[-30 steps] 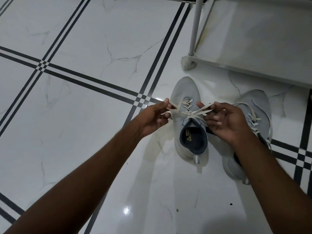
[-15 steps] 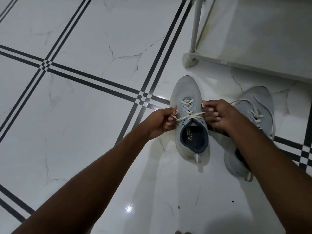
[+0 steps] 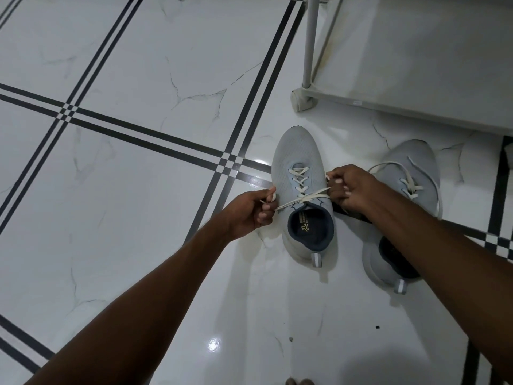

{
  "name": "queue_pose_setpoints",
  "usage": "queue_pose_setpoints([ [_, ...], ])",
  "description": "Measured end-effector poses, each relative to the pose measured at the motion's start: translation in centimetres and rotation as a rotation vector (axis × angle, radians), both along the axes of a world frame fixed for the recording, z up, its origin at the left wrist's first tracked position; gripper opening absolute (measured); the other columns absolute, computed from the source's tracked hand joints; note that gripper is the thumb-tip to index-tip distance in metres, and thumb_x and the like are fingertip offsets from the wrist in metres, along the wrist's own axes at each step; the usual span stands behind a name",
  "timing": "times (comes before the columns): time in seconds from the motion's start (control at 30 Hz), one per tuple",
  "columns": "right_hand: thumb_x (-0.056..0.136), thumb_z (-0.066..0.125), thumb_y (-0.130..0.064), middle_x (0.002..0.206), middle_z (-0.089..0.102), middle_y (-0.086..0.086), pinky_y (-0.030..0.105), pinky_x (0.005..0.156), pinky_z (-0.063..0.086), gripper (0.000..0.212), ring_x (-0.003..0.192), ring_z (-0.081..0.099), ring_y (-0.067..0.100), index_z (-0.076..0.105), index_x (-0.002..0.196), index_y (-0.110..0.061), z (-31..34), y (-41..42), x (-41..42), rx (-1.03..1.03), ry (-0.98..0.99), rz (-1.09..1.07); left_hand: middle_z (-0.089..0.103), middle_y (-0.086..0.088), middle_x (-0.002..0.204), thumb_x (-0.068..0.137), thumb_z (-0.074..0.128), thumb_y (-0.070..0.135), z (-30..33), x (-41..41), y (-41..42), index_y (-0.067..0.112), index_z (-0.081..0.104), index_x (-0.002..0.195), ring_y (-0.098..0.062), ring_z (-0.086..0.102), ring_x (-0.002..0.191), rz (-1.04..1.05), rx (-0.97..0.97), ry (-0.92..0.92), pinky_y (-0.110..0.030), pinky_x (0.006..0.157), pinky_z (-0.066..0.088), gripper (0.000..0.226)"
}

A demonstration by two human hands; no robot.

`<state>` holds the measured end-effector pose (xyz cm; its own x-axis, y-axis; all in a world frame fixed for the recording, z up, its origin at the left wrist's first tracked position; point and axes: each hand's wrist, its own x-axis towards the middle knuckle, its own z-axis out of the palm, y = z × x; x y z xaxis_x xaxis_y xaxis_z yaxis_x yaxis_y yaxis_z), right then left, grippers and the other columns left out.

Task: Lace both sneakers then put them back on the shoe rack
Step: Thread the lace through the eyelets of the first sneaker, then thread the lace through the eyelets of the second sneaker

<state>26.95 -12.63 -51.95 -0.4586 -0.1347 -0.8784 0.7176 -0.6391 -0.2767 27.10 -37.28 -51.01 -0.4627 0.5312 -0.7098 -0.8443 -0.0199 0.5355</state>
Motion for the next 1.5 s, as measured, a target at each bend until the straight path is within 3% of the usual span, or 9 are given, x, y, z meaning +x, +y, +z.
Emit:
queue_pose_setpoints([
  [0.23, 0.086, 0.043, -0.001, 0.049, 0.036, 0.000, 0.013, 0.027, 0.016, 0.025, 0.026, 0.022, 0.006, 0.044, 0.063, -0.010, -0.7, -1.4, 0.3, 0.273, 0.092, 0.044, 0.040, 0.000, 0.064, 0.099, 0.049, 0.027, -0.2, -0.8, -0.1, 0.018, 0.049, 0.069, -0.011, 0.034, 0.049, 0.004, -0.154, 0.067, -0.020, 0.046, 0.029, 0.031],
  [0.37, 0.093, 0.050, -0.005, 0.070, 0.057, 0.011, 0.016, 0.033, 0.038, 0.010, 0.031, 0.038, 0.005, 0.057, 0.086, -0.007, 0.1, -0.8, 0.7, 0.340, 0.166, 0.172, 0.066, -0.005, 0.080, 0.093, 0.059, 0.029, 0.1, -2.5, -0.4, 0.011, 0.067, 0.083, -0.009, 0.048, 0.052, 0.028, -0.312, 0.165, -0.019, 0.047, 0.039, 0.022],
  [0.53, 0.088, 0.068, -0.007, 0.094, 0.068, 0.022, 0.037, 0.051, 0.061, 0.013, 0.053, 0.058, 0.024, 0.068, 0.093, 0.005, 4.7, 3.0, -0.6, 0.715, 0.271, 0.687, 0.074, -0.007, 0.086, 0.090, 0.064, 0.025, 3.2, -6.5, -0.6, 0.004, 0.074, 0.095, -0.011, 0.062, 0.064, -0.054, -0.700, 0.567, -0.022, 0.060, 0.050, 0.024],
  [0.73, 0.089, 0.066, -0.013, 0.081, 0.077, 0.009, 0.032, 0.056, 0.060, 0.010, 0.063, 0.074, 0.024, 0.074, 0.086, -0.008, 10.7, 9.1, 1.1, 1.024, 0.551, 1.102, 0.076, -0.004, 0.083, 0.088, 0.065, 0.016, 7.7, -7.1, 9.5, 0.010, 0.075, 0.088, -0.012, 0.070, 0.069, -0.470, -0.598, 0.852, -0.024, 0.061, 0.057, 0.012],
  [0.93, 0.084, 0.073, -0.021, 0.079, 0.074, -0.010, 0.029, 0.065, 0.056, 0.003, 0.063, 0.064, -0.008, 0.072, 0.082, -0.024, 9.7, 13.9, 8.6, 1.284, 0.649, 1.131, 0.074, 0.007, 0.083, 0.087, 0.067, 0.023, 7.9, -3.2, 18.2, 0.017, 0.075, 0.094, 0.010, 0.064, 0.063, -0.965, -0.504, 1.143, -0.003, 0.063, 0.047, 0.011],
  [1.07, 0.080, 0.076, -0.011, 0.078, 0.073, -0.008, 0.022, 0.054, 0.055, 0.013, 0.051, 0.067, 0.008, 0.070, 0.081, -0.022, 7.5, 14.2, 12.5, 1.223, 0.551, 0.869, 0.076, 0.005, 0.101, 0.083, 0.074, 0.023, 5.7, -0.3, 20.2, 0.021, 0.075, 0.104, -0.008, 0.069, 0.084, -1.030, -0.470, 1.289, -0.019, 0.079, 0.049, 0.021],
  [1.27, 0.078, 0.078, -0.011, 0.067, 0.073, -0.005, 0.016, 0.054, 0.053, 0.010, 0.050, 0.066, 0.002, 0.072, 0.081, -0.019, 6.4, 14.2, 14.1, 1.183, 0.479, 0.723, 0.076, -0.002, 0.080, 0.080, 0.076, 0.018, 3.6, 2.1, 20.3, 0.015, 0.074, 0.092, -0.019, 0.070, 0.075, -0.910, -0.542, 1.259, -0.038, 0.074, 0.056, 0.013],
  [1.4, 0.081, 0.059, -0.006, 0.064, 0.063, -0.017, 0.007, 0.051, 0.035, 0.022, 0.057, 0.058, -0.001, 0.073, 0.076, -0.023, 6.4, 14.6, 14.1, 1.301, 0.437, 0.909, 0.077, 0.001, 0.079, 0.080, 0.074, 0.016, 4.1, 1.9, 20.4, 0.020, 0.077, 0.088, -0.016, 0.071, 0.074, -0.885, -0.535, 1.228, -0.034, 0.072, 0.057, 0.009],
  [1.5, 0.080, 0.061, -0.014, 0.068, 0.067, -0.009, 0.023, 0.059, 0.042, 0.014, 0.065, 0.061, 0.012, 0.068, 0.071, -0.021, 6.2, 14.3, 14.3, 1.406, 0.495, 0.888, 0.078, 0.004, 0.089, 0.085, 0.069, 0.019, 4.6, 1.4, 20.1, 0.023, 0.079, 0.096, -0.008, 0.063, 0.073, -0.963, -0.572, 1.318, -0.021, 0.065, 0.041, 0.015],
])
